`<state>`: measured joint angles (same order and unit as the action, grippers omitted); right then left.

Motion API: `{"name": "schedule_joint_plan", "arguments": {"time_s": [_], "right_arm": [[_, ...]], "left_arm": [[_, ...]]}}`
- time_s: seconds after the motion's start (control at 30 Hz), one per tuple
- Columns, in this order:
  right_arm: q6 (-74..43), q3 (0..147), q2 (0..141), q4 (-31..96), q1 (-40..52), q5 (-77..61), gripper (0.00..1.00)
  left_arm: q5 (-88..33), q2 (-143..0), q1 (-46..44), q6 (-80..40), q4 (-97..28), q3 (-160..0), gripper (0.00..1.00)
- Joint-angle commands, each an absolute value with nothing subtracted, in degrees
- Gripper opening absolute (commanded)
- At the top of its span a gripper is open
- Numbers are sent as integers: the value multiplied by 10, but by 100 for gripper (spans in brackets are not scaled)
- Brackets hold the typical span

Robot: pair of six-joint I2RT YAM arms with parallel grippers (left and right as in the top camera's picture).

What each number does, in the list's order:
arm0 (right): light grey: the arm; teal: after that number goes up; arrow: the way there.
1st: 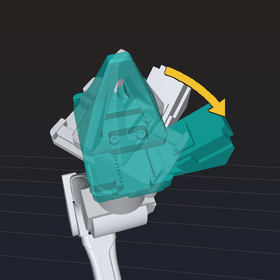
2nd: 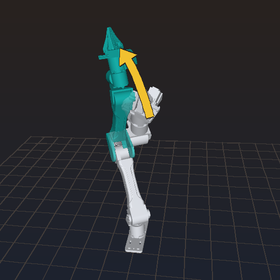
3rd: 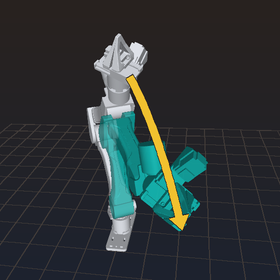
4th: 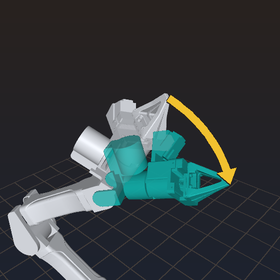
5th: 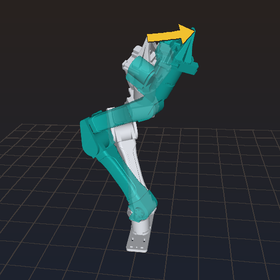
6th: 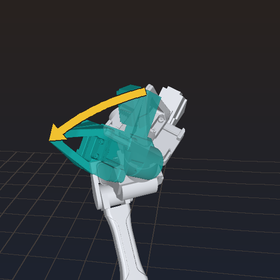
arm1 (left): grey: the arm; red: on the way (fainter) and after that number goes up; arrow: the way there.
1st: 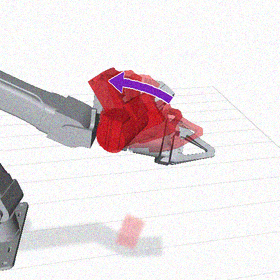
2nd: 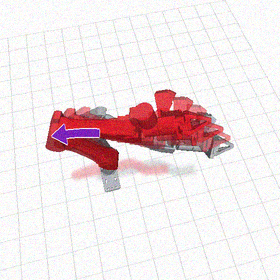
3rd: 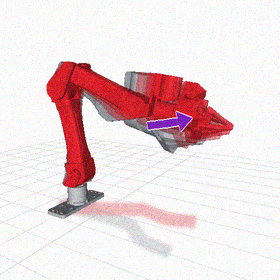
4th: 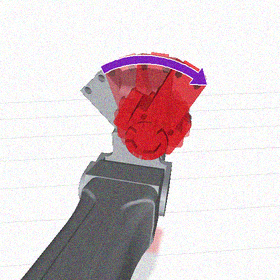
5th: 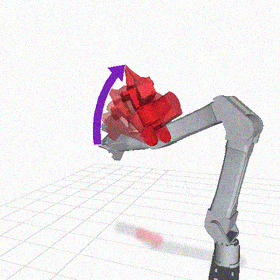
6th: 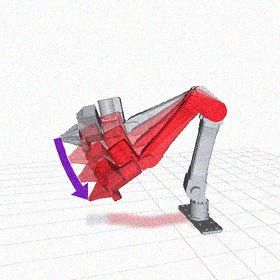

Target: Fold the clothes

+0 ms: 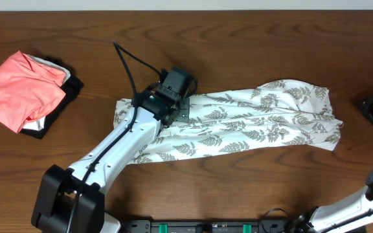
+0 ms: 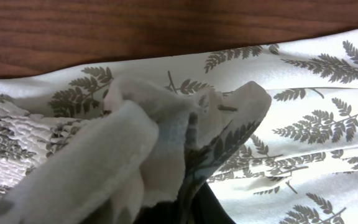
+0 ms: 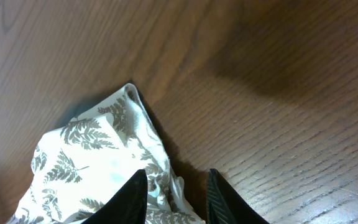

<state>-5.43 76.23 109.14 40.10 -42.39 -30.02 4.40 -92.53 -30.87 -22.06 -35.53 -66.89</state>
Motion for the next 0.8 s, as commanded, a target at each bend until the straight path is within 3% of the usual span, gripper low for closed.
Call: {"name": "schedule_joint_plan", "arguments": {"time_s": [0.0, 0.13, 0.27, 0.4, 0.77], "right_arm": [[-58, 760, 1084, 403, -419, -309, 29], [-57, 760, 1084, 403, -419, -309, 29], [-57, 760, 1084, 403, -419, -309, 30], [-58, 760, 1084, 403, -419, -309, 30], [-57, 760, 1084, 403, -419, -309, 29]], "left_arm": [[34, -929, -310, -229, -354, -681, 10], [34, -929, -310, -229, -355, -681, 13], [18, -929, -310, -229, -354, -681, 33], [4, -929, -310, -228, -356, -681, 43], [4, -929, -310, -229, -357, -681, 44]]}}
